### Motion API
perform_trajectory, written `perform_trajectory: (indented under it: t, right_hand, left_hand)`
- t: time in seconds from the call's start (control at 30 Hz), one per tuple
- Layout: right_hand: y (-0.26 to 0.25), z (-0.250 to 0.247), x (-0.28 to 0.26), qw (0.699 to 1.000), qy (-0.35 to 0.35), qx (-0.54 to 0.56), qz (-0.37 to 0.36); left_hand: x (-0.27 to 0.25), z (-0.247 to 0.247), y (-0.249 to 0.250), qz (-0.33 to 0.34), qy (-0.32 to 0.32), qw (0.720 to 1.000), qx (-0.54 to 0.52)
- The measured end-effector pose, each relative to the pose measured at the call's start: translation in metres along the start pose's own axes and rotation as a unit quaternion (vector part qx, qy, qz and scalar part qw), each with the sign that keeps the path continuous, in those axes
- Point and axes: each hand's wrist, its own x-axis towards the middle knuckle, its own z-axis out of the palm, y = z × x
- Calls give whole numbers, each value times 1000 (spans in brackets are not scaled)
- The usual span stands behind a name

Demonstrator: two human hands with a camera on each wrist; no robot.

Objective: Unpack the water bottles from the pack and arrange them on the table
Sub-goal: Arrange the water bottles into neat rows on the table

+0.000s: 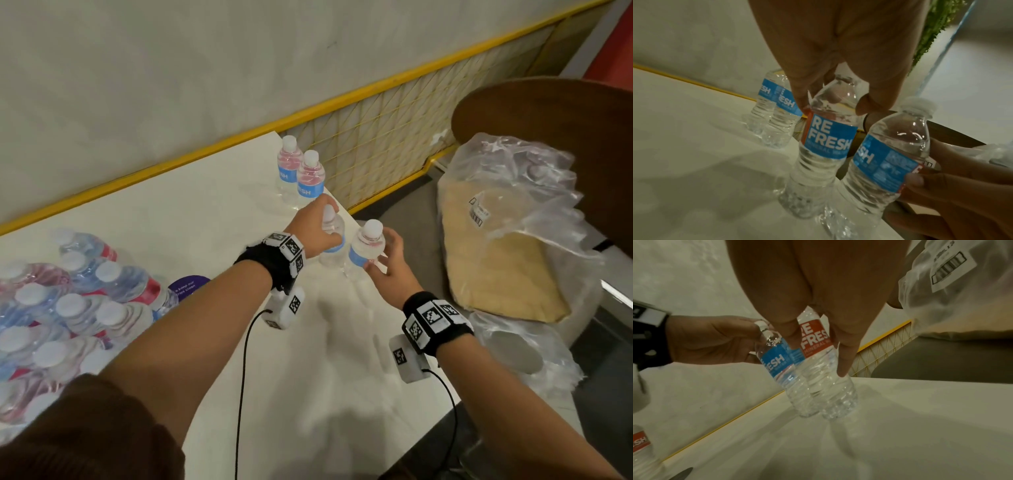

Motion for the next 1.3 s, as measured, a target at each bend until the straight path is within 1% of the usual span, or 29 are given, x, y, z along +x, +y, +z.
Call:
perform_trajectory:
  t: [0.1,0.17,0.2,0.27,0.3,0.37,0.43,0.5,0.6,0.67,0.73,0.8,0.87,1.0,1.17,1.3]
  right_hand:
    - [3,5,5,999,6,30,15]
    - [7,12,8,998,39,19,35]
    - [9,15,9,997,64,-7,50]
    - [12,20,11,991,100,-51,72]
    - [13,22,12,990,110,-49,70]
    - [15,23,17,991,116,-16,66]
    - [18,23,21,991,109,-7,77]
    - [21,20,24,993,86,9,80]
    - [26,23,31,995,59,13,75]
    - [27,30,37,993,72,-5,93]
    - [30,37,42,990,91,-7,112]
    - [35,41,46,984,117,9,132]
    - [39,43,49,979,130,8,155]
    - [38,50,53,977,135,-14,165]
    - [37,54,56,977,137,-37,162]
    - [37,54,58,973,145,-39,178]
  left_hand:
    - [8,6,2,22,-28,999,-9]
    - [8,14,-1,25,-16,999,-45]
    - [6,21,-6,21,2,997,-72]
    - [-1,38,-24,-15,59,989,-138]
    - [-4,46,-34,-44,80,982,-163]
    - [-10,61,-51,-97,90,972,-194]
    - [-9,69,-63,-111,95,971,-189]
    - [-4,68,-70,-97,104,973,-179]
    - [11,63,-77,-72,101,978,-170]
    - [20,62,-84,-62,109,981,-145]
    - [27,63,-89,-72,120,981,-131]
    - [33,66,-95,-93,126,977,-142]
    - [36,68,-98,-97,129,976,-147]
    - [43,68,-99,-88,138,976,-145]
    - [48,65,-104,-106,132,971,-168]
    - [51,65,-105,-95,132,973,-166]
